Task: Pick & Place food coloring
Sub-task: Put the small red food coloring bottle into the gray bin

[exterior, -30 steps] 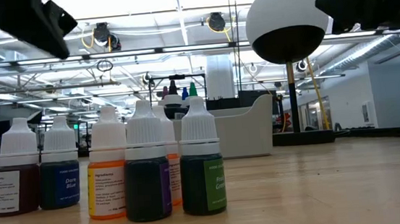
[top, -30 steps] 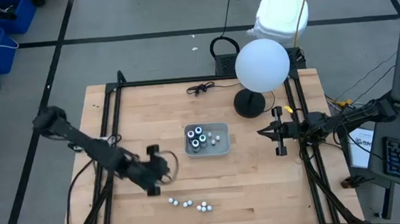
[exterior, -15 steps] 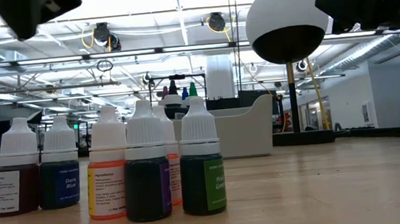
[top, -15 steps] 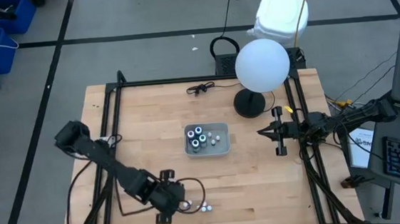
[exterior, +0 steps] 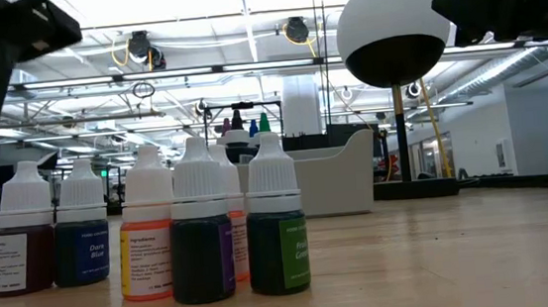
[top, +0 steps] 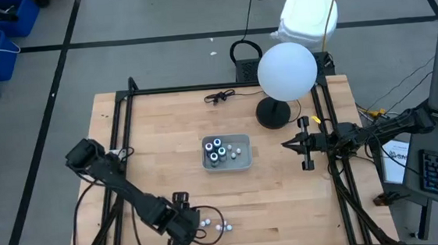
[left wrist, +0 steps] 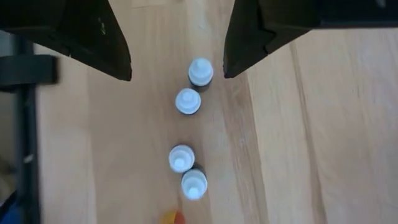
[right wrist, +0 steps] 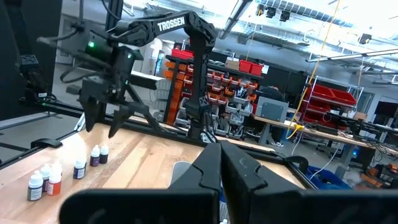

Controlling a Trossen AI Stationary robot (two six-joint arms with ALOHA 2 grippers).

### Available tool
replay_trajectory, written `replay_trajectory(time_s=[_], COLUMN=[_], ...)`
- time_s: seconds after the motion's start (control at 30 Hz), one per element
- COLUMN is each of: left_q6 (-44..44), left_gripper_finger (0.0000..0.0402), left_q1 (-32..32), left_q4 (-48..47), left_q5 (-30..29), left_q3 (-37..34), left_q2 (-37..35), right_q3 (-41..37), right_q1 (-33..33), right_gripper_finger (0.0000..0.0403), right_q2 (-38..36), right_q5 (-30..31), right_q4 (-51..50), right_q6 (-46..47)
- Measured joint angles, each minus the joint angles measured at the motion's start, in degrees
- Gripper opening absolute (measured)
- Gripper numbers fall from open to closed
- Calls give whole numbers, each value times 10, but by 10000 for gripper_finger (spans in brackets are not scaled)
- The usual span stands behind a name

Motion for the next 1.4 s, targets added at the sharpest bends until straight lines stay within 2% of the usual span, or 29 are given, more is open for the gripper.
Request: replay_trajectory(time_s=[0.17, 0.47, 0.8, 1.4], left_q6=[32, 39, 46, 50], left_gripper_finger=[258, 257, 257, 248], left_q1=[0, 5, 5, 4], left_q4=[-7, -7, -10, -16], left_q5=[5, 11, -3, 7], left_q3=[0, -1, -1, -1], left_q2=[24, 50, 53, 71], right_q3=[0, 0, 0, 0], right_q1=[0, 0, 0, 0], right_gripper_finger=[0, 0, 0, 0], right_q2=[0, 0, 0, 0], right_q5=[0, 0, 0, 0], right_q4=[0, 0, 0, 0], right_q6=[0, 0, 0, 0])
